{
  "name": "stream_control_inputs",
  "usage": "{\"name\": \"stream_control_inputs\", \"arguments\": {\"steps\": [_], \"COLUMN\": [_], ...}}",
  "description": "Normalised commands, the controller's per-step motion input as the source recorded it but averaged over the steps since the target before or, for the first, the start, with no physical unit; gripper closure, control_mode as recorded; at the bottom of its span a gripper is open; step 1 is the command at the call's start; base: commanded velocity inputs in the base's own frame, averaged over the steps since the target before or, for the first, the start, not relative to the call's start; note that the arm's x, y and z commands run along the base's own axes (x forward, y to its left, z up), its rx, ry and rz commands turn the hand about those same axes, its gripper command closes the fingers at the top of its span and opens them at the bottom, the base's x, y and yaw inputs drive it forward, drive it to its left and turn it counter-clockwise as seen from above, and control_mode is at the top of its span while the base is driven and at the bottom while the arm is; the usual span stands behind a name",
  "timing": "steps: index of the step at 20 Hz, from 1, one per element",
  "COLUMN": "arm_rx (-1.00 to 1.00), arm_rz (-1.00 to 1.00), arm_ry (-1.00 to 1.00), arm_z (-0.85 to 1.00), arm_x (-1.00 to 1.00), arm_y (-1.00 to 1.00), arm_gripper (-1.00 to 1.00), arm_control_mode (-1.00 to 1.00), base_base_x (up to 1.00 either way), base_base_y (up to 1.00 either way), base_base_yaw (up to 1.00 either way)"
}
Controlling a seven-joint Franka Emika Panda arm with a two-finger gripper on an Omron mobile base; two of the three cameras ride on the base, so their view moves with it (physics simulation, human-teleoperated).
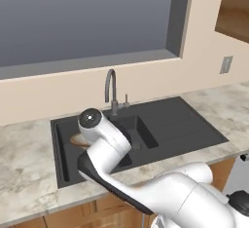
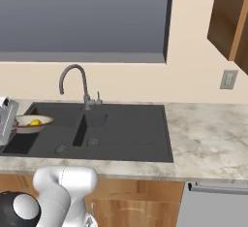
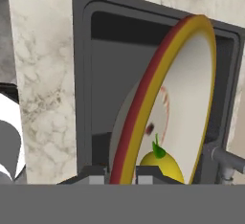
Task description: Pick the lemon from the cabinet and place it in the bowl. Then pick the bowl and place it in the sink. Then turn on the sink facuet.
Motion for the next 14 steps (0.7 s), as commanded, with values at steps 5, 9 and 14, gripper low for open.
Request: {"name": "stream_control_inputs", "arguments": {"steps": [5, 9, 14], "arm_rx": [0.06, 0.11, 0.08], "arm_rz": [0.03, 0.00, 0.00], "arm_ry": [0.00, 0.00, 0.00], "arm_z": [-0.49, -0.41, -0.41], "arm_x": [0.57, 0.47, 0.36], "arm_y": [0.00, 0.00, 0.10], "arm_gripper": [1.00, 1.00, 1.00], "arm_control_mode": [-1.00, -1.00, -1.00], "base_base_x": [0.00, 0.00, 0.00], "base_base_y": [0.00, 0.00, 0.00], "base_base_yaw": [0.00, 0.00, 0.00]}}
